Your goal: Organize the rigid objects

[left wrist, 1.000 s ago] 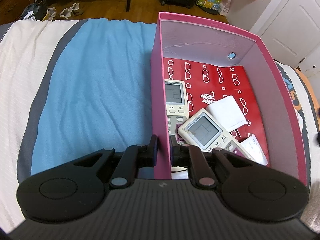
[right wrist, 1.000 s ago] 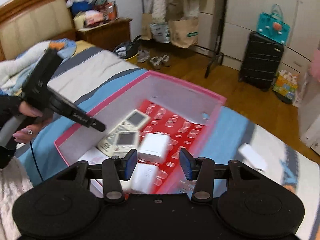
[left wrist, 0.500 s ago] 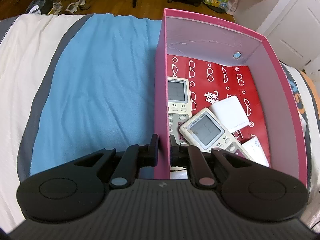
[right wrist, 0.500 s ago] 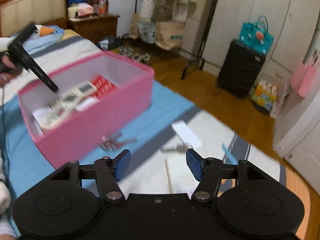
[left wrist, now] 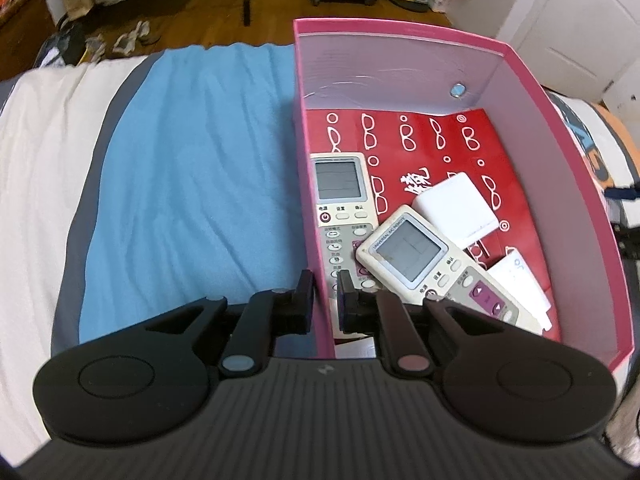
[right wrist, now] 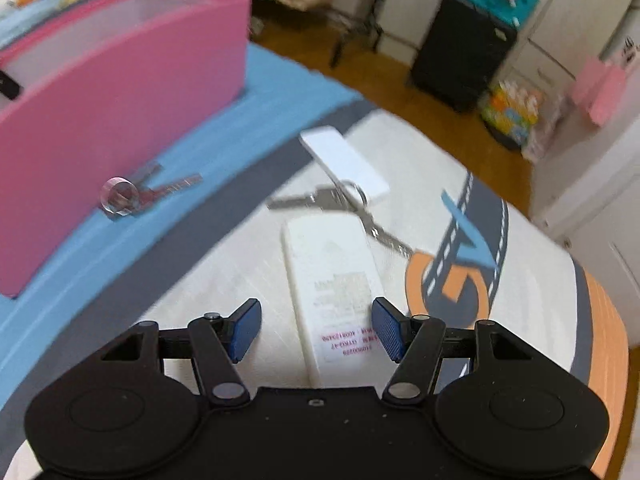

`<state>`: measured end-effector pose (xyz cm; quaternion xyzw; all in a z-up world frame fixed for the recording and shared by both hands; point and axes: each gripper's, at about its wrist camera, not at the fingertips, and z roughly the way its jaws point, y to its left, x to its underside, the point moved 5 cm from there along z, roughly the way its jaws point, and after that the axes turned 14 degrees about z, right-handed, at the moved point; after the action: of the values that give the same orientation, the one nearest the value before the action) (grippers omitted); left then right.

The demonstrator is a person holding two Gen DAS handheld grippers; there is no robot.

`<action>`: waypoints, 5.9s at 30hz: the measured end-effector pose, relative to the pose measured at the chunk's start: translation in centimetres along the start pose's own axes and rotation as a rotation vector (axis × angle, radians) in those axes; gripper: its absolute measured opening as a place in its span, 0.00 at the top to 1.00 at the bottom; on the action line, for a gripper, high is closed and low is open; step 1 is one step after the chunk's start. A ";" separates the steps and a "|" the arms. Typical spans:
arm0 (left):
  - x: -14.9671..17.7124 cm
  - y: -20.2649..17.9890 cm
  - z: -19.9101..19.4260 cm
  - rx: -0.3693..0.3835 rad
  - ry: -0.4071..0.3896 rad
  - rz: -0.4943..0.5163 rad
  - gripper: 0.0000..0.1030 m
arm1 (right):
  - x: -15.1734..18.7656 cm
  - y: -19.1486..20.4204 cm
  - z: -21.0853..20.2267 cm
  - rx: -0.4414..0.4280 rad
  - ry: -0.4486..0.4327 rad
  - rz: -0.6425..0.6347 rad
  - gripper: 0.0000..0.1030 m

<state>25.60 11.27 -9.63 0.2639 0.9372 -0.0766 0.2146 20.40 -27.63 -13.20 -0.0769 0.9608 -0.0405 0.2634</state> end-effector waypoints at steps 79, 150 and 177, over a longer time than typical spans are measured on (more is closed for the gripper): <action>0.4 -0.1 0.0 0.022 -0.021 -0.025 0.83 | -9.1 16.9 -6.8 -0.557 -0.135 0.288 0.38; 0.0 0.8 0.3 -0.004 -0.019 -0.026 0.87 | -3.4 8.7 2.0 -0.334 -0.098 0.277 0.96; 0.1 1.0 0.3 0.014 -0.025 -0.066 0.92 | -5.1 7.9 -13.7 -0.614 -0.503 0.348 0.98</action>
<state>26.14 12.08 -10.02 0.2333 0.9422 -0.0936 0.2215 16.72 -18.45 0.23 0.0039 0.8329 0.3120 0.4571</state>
